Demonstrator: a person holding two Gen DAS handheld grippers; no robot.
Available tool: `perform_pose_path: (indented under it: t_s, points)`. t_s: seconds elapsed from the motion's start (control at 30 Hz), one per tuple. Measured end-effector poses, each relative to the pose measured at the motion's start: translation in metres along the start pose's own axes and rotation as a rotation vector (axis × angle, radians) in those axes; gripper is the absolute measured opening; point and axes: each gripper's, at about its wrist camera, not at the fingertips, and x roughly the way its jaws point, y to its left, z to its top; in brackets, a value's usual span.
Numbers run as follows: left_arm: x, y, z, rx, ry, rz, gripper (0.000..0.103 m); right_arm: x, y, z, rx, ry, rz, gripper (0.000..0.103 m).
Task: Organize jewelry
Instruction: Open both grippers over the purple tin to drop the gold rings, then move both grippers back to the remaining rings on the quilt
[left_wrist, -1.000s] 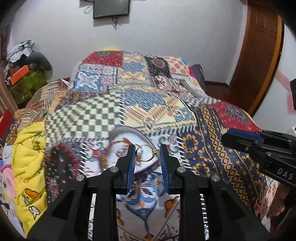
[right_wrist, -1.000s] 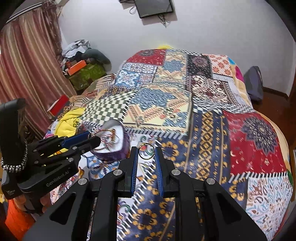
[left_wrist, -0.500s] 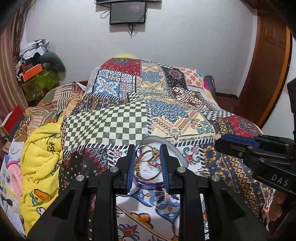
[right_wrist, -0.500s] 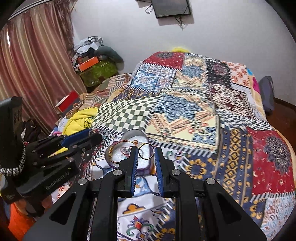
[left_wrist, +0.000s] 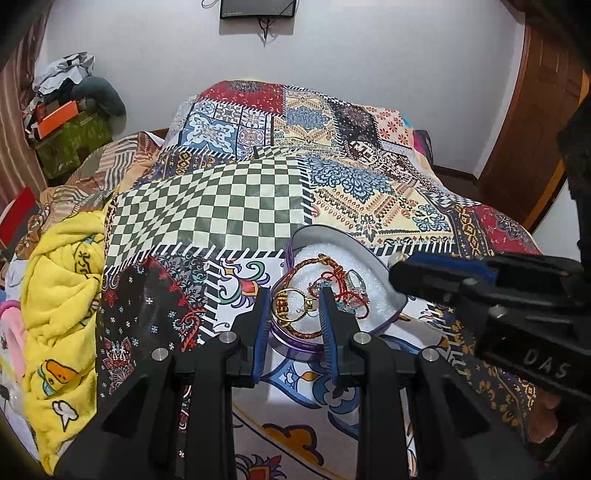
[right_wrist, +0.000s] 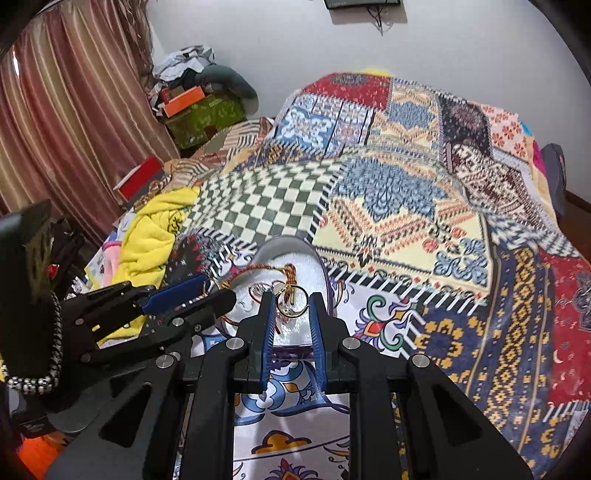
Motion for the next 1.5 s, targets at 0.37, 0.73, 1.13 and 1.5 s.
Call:
perform_pose_path:
  t_s: [0.37, 0.73, 1.13, 1.5]
  points:
    - [0.004, 0.004, 0.005, -0.024, -0.008, -0.029, 0.025, 0.010, 0.000, -0.001, -0.021, 0.024, -0.002, 0.017]
    - [0.000, 0.002, 0.003, -0.009, -0.003, -0.015, 0.028, 0.013, 0.001, -0.006, -0.032, 0.050, -0.003, 0.017]
    - [-0.018, 0.007, 0.006, -0.018, -0.032, 0.011, 0.037, 0.000, 0.002, -0.005, -0.040, 0.033, -0.022, 0.019]
    - [-0.041, -0.002, 0.008, -0.003, -0.062, 0.010, 0.037, -0.041, -0.010, -0.003, -0.015, -0.040, -0.075, 0.029]
